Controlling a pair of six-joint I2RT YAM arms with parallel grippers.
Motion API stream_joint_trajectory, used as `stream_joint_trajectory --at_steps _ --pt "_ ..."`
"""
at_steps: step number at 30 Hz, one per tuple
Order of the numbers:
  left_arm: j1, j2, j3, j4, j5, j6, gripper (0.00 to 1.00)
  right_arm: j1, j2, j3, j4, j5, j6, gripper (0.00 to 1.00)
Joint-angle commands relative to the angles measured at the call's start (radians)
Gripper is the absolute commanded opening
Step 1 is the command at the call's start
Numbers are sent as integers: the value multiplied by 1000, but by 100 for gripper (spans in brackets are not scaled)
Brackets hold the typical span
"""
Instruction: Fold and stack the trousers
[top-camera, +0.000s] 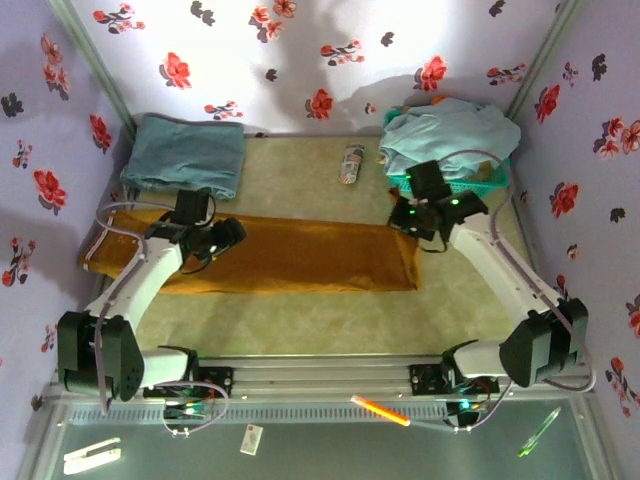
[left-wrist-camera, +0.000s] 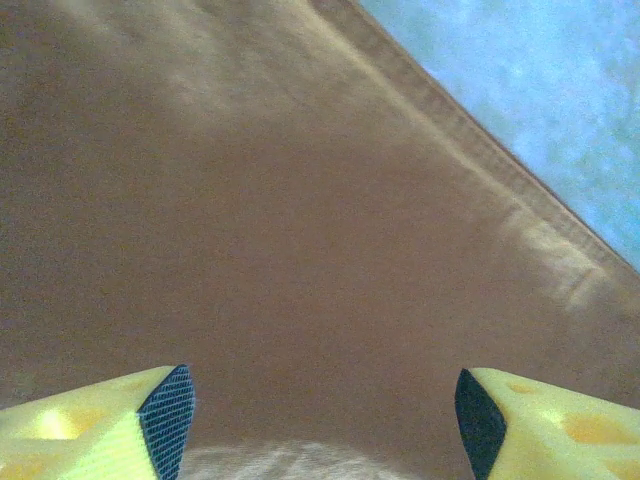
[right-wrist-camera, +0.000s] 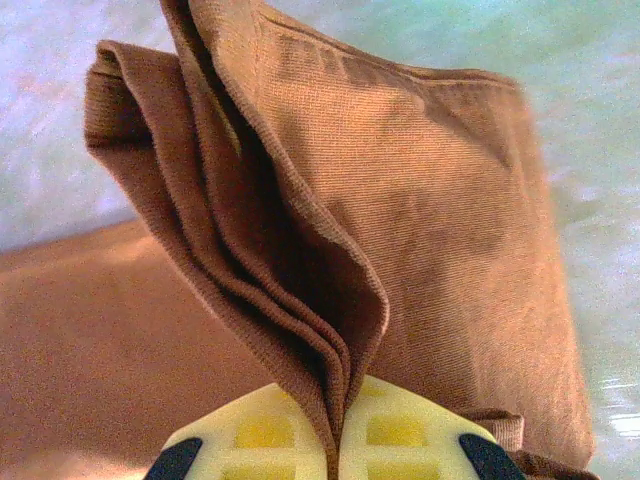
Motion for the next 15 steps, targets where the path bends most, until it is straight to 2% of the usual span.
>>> stream_joint_trajectory --at_steps 1,7,15 --pt "33 -48 -32 -43 -52 -18 73 141 69 74 54 78 147 0" --pt "42 -48 -54 -65 -99 -31 74 342 265 262 133 90 240 0" --pt "49 13 -133 38 -118 -48 74 450 438 405 226 91 358 0"
